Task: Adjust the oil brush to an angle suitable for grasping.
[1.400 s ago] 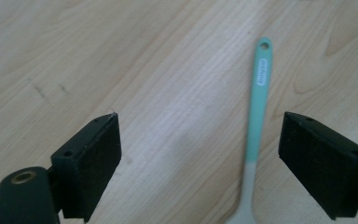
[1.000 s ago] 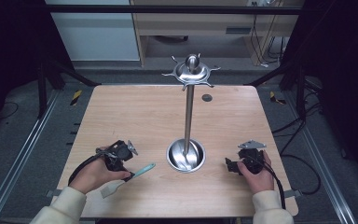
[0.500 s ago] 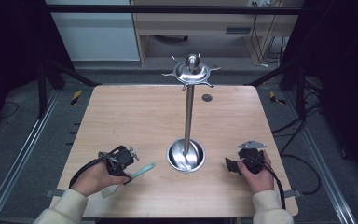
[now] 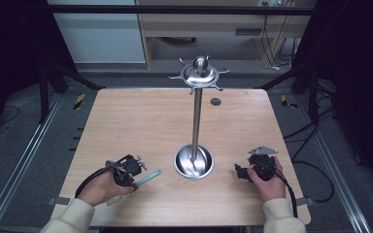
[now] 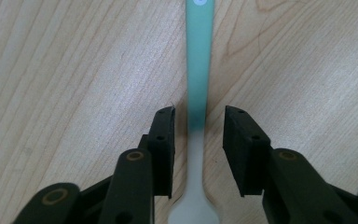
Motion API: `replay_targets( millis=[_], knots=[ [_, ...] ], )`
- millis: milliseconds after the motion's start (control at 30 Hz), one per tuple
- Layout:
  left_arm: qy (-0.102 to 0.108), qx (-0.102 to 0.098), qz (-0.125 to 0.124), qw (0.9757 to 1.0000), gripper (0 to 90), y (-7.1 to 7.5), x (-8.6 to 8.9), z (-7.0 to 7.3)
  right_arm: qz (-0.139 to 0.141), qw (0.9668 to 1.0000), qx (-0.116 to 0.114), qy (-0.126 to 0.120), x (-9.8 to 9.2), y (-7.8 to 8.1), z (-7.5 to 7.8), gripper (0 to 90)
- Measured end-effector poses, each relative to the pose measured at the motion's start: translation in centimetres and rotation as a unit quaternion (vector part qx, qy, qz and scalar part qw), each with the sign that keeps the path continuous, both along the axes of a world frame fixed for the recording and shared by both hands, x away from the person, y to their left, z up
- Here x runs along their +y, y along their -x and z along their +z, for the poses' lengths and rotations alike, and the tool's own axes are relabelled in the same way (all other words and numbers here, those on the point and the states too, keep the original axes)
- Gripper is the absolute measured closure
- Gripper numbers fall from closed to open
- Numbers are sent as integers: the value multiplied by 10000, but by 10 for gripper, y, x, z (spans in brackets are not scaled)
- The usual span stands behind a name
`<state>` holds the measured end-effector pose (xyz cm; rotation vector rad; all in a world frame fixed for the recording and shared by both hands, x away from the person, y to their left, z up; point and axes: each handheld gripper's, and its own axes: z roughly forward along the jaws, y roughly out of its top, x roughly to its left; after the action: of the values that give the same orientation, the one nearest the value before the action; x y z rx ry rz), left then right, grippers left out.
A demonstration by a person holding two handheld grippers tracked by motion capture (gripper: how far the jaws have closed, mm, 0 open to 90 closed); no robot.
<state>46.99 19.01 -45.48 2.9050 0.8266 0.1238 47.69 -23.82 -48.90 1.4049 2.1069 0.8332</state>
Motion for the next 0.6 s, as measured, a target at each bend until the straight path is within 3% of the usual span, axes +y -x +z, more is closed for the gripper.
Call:
replay_targets(
  millis=[600],
  knots=[
    [-126, 63, -113, 9998, 777, -2, -2, -7, -10, 10000, -4, -2, 0, 0, 0, 95]
  ],
)
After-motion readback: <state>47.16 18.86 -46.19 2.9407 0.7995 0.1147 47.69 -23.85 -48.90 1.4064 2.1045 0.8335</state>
